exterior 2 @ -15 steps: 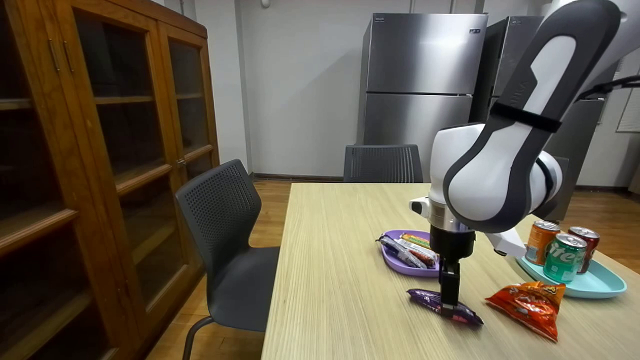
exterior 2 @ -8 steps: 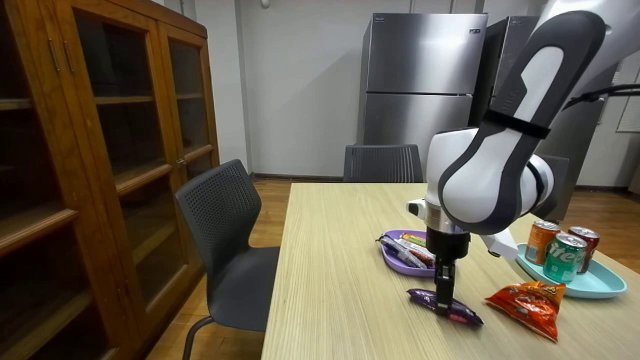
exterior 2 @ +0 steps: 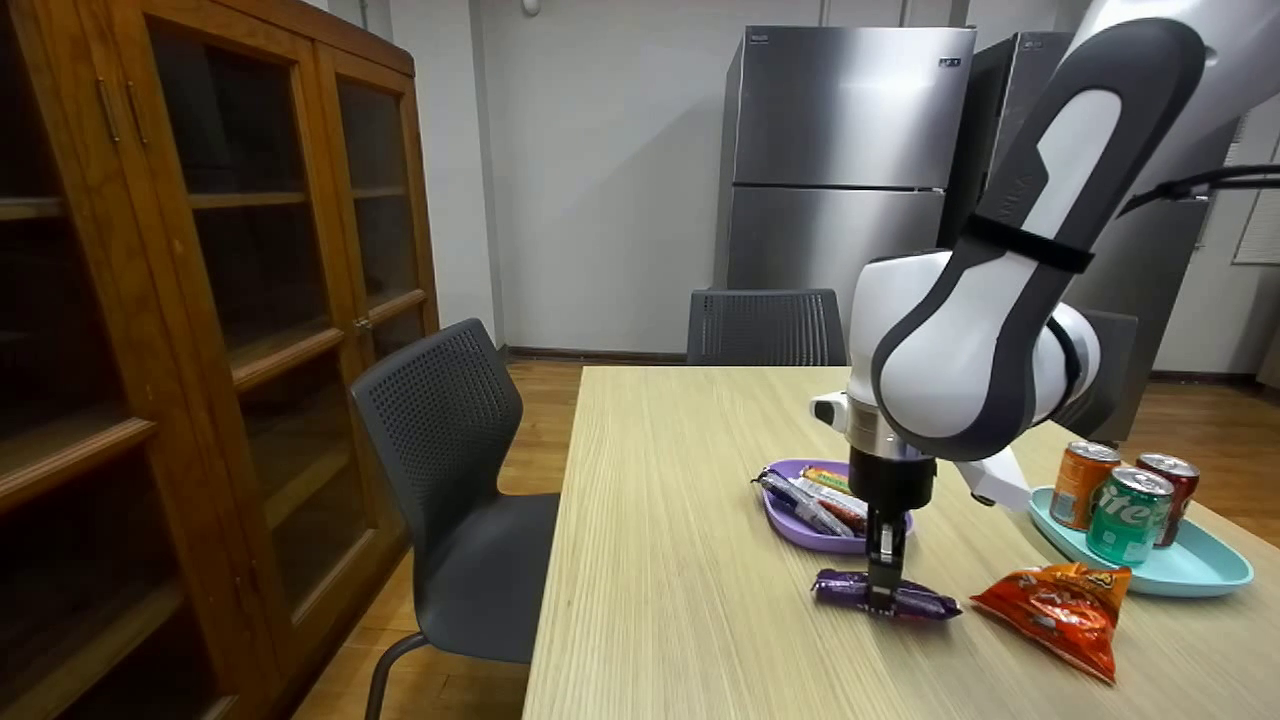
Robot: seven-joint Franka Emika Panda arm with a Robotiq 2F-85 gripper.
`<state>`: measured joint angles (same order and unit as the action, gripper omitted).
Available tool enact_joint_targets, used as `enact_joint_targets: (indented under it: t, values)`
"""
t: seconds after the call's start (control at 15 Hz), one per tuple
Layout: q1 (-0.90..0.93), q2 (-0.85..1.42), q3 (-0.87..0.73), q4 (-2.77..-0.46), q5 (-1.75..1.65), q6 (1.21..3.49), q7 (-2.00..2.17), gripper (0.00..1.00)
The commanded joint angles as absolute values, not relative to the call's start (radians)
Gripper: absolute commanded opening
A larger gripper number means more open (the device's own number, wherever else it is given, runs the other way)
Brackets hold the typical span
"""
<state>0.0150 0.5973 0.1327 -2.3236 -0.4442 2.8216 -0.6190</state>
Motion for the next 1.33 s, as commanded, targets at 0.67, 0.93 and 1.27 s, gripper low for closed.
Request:
enact_joint_targets:
  t: [0.67, 0.93, 1.27]
  values:
    - [-0.012, 0.47, 0.186, -2.325, -0.417, 2.779, -0.782, 0.04]
    - [-0.013, 0.474, 0.181, -2.292, -0.403, 2.792, -0.784, 0.04]
    - [-0.007, 0.496, 0.164, -2.231, -0.376, 2.805, -0.758, 0.04]
